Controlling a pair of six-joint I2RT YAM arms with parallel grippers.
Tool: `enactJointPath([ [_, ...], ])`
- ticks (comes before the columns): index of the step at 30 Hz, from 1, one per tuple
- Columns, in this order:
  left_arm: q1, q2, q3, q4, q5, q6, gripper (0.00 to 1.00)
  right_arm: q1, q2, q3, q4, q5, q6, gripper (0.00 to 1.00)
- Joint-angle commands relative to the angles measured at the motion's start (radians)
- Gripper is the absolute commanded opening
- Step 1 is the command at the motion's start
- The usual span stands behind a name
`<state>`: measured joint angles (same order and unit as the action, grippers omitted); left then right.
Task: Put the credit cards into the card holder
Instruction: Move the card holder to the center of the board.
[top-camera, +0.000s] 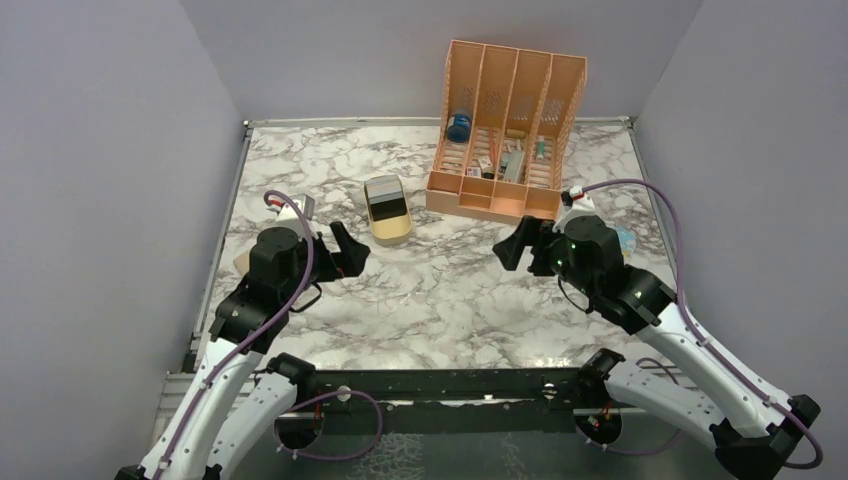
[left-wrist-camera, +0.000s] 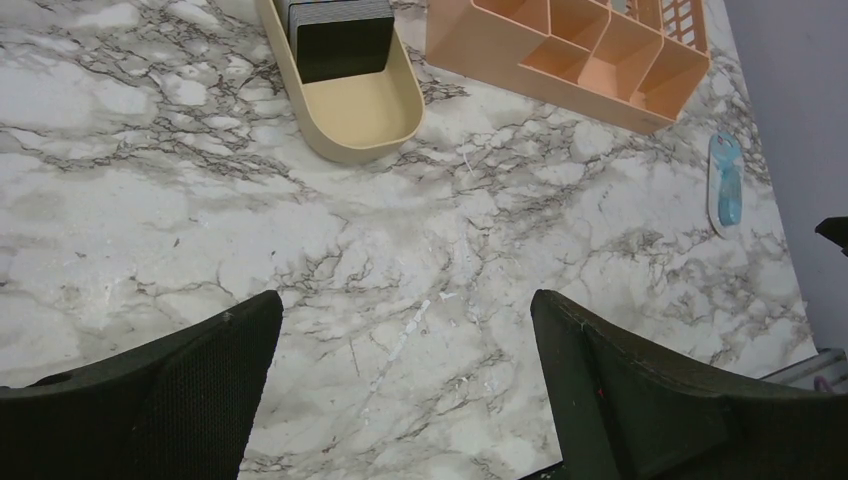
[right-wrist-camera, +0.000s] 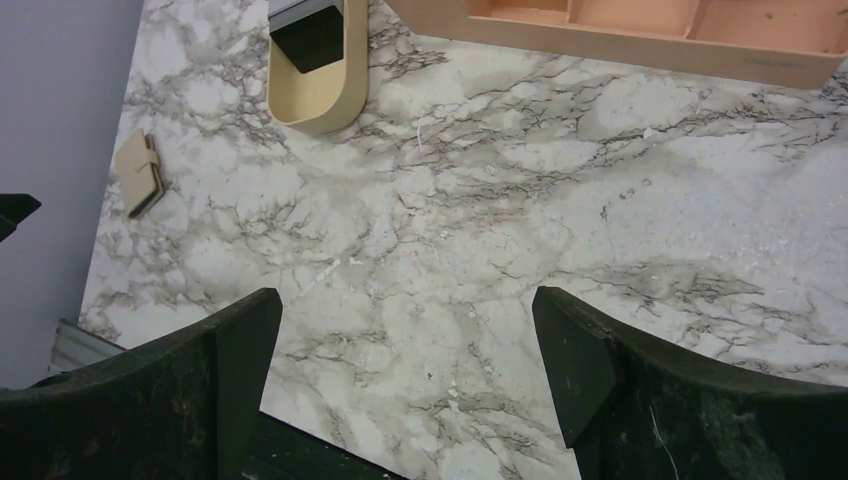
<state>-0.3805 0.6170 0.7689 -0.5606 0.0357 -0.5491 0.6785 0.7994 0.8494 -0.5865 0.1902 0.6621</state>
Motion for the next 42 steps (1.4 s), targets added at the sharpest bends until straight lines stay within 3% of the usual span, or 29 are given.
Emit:
enactJointPath([
  [1, 0.005, 0.012, -0.001, -0.008, -0.036, -0.002, 0.99, -0.008, -0.015, 0.005, -0.027, 0.004, 0.002, 0.99],
  [11, 0.005, 0.130, 0.056, -0.020, -0.177, 0.031, 0.99, -0.008, -0.008, 0.013, 0.007, -0.018, -0.038, 0.99],
  [17, 0.006, 0.246, 0.084, -0.044, -0.460, -0.027, 0.94, -0.008, -0.019, 0.025, 0.003, -0.017, -0.054, 0.99],
  [21, 0.013, 0.316, 0.124, -0.055, -0.571, -0.034, 0.90, -0.008, -0.054, 0.017, 0.004, 0.014, -0.076, 0.99],
  [25, 0.092, 0.393, 0.139, -0.055, -0.727, -0.099, 0.88, -0.009, -0.087, 0.010, 0.023, -0.008, -0.110, 0.99],
  [29, 0.253, 0.522, 0.178, -0.055, -0.711, -0.113, 0.87, -0.009, -0.088, 0.011, 0.035, -0.026, -0.131, 1.00],
  [33, 0.335, 0.659, 0.188, -0.036, -0.725, -0.169, 0.85, -0.008, -0.066, 0.035, 0.031, -0.033, -0.144, 1.00],
  [42, 0.541, 0.944, 0.219, 0.076, -0.570, -0.189, 0.83, -0.009, -0.094, 0.026, 0.011, -0.068, -0.134, 1.00],
])
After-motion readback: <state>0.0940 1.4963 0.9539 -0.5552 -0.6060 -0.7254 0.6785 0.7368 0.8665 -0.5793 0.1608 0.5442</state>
